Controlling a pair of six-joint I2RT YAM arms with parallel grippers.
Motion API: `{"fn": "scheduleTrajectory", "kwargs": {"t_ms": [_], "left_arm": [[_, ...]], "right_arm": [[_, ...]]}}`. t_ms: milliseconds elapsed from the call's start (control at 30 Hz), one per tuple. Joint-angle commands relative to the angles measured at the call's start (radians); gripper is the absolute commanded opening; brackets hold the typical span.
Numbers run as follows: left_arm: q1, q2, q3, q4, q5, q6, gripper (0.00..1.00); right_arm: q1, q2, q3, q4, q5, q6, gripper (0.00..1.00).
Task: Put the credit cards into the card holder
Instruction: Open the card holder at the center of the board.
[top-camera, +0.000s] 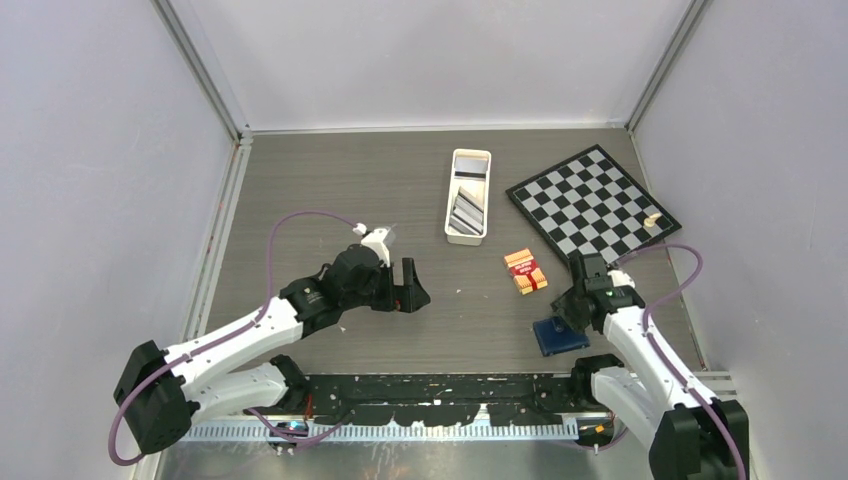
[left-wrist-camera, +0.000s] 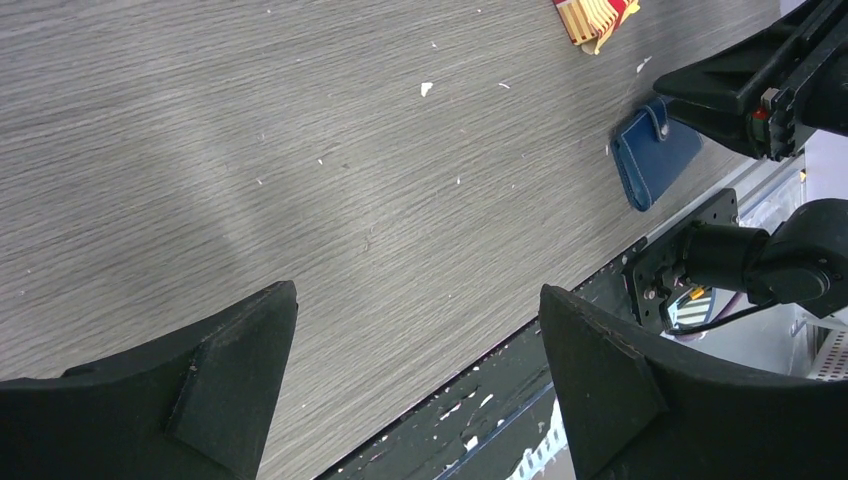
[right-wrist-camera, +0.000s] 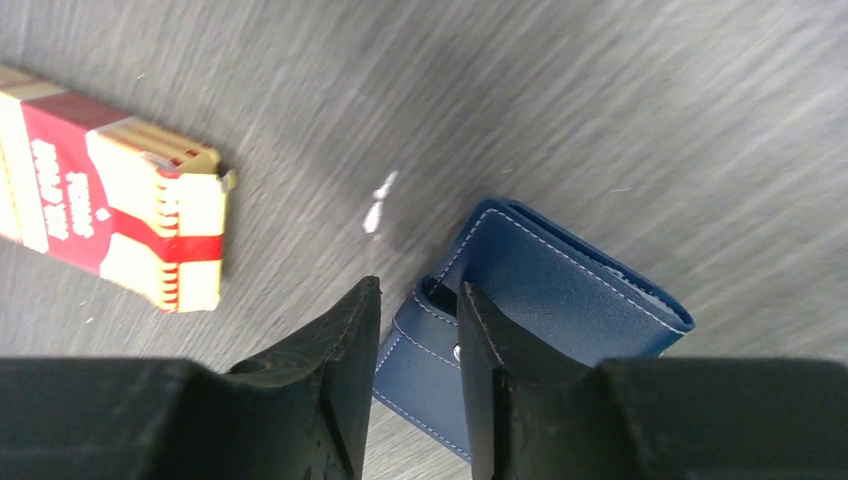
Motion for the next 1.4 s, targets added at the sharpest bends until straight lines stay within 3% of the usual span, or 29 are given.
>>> {"fn": "scheduleTrajectory", "kwargs": {"t_ms": [0,200,367,600,700,833,900,1100,1367], "left_arm": [[-0.005,-0.012,0.009,0.049,-0.015,0.000,0.93],[-0.005,-0.029,0.006,0.038,-0.029,0.000,0.94],[-0.005,-0.054,0.002,0.017,-0.043,0.000,0.96],[-0.005,-0.084,-0.018,0.008,-0.062,-0.010,0.96],[-0.005,-0.069,-0.017,0.008,-0.055,-0.006,0.96],[-0.006,-0.006,-0.016,0.065,-0.015,-0.011,0.93],[-0.011,0.043,-0.012,0.116,0.021,-0.020,0.92],[-0.071,0.236,0.051,0.264,0.055,-0.025,0.92],[-0.092,0.495,0.186,0.367,0.130,-0.029,0.80]], "right_arm": [[0.070,0.028,-0.032,0.120,-0.066,0.091,0.37],[0.272,0.086,-0.001,0.220,-0.010,0.199,0.28],[0.480,0.255,0.060,0.364,0.045,0.279,0.28],[0.707,0.463,0.321,0.345,0.165,0.220,0.29],[0.715,0.433,0.363,0.267,0.210,0.188,0.33],[0.695,0.336,0.349,0.120,0.287,0.157,0.51],[0.644,0.275,0.310,0.085,0.267,0.141,0.55],[0.497,0.126,0.154,0.101,0.091,0.079,0.57],[0.418,0.042,0.019,0.216,-0.056,0.063,0.58]]}}
